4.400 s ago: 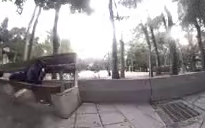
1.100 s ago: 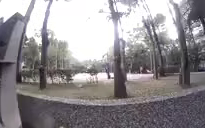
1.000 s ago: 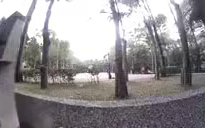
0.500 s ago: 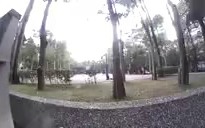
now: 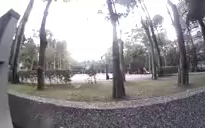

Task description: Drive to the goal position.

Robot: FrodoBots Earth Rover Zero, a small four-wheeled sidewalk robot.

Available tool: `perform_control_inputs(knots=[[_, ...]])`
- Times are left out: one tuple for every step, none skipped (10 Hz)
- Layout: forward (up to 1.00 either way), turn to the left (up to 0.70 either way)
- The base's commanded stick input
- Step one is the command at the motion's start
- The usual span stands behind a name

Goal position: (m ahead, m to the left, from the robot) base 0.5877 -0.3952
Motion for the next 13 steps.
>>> perform_control_inputs(knots=[[0.0, -0.45], [0.0, -0.45], [0.0, -0.67], [0.0, -0.7], [0.0, -0.7], [0.0, -0.7], [0.0, -0.7], [0.0, -0.7], [0.0, -0.7], [0.0, -0.7], [0.0, -0.7], [0.0, -0.7], [0.0, -0.7]])
